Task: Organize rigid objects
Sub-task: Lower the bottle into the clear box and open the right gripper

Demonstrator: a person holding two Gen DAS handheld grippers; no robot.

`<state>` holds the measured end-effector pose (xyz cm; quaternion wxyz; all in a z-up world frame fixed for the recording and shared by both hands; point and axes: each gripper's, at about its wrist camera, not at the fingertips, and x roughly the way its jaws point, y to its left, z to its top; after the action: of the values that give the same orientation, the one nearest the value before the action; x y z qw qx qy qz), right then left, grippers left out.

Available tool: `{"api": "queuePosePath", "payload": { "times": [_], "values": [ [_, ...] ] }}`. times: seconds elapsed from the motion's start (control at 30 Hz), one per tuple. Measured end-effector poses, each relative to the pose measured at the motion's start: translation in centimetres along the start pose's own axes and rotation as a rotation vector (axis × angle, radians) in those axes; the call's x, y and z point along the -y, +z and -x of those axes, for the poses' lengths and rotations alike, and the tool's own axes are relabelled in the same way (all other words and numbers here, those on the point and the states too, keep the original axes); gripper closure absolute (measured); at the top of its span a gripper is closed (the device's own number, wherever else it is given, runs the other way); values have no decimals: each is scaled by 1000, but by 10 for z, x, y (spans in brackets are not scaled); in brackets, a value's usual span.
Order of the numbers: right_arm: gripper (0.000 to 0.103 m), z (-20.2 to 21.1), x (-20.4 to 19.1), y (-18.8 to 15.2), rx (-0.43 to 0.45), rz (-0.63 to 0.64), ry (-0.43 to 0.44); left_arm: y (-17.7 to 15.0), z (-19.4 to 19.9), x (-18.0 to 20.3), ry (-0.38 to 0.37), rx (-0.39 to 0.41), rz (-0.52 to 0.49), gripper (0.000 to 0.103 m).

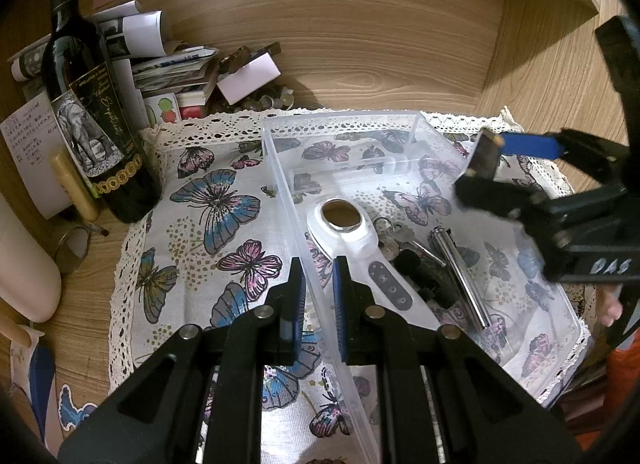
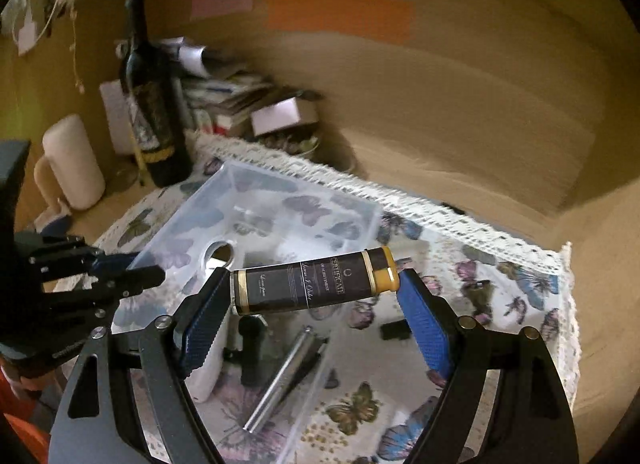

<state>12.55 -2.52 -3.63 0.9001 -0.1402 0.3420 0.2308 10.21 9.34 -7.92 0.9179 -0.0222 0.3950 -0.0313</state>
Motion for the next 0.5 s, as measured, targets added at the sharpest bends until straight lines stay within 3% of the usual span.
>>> {"api": "queuePosePath", "payload": {
  "times": [0.23, 0.5],
  "values": [
    [21, -22, -9, -3, -68, 35, 23, 1, 0, 0, -1, 0, -1, 90],
    [21, -21, -14, -3, -63, 67, 16, 1, 0, 0, 0, 0, 0, 90]
  ]
}}
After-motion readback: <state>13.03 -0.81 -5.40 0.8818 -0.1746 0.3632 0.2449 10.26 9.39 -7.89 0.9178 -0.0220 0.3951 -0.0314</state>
